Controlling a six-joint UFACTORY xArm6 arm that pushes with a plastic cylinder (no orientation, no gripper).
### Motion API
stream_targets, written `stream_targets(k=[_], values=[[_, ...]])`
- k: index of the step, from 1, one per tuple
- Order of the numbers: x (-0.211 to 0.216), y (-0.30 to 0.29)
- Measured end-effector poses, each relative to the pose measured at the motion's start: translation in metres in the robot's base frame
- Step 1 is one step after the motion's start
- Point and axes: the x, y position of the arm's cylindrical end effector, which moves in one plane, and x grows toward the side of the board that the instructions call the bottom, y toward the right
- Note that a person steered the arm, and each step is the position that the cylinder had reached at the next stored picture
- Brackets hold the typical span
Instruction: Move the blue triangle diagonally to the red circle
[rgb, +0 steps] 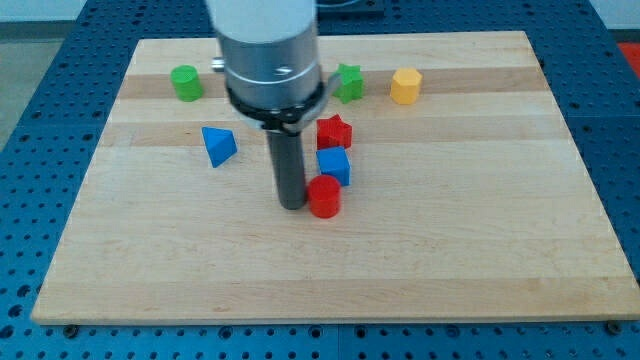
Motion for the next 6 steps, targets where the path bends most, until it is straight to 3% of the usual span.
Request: stream_targets(k=[2,4,6], values=[[0.000,0.015],[-0.012,-0.024],[-0.046,-0.027]])
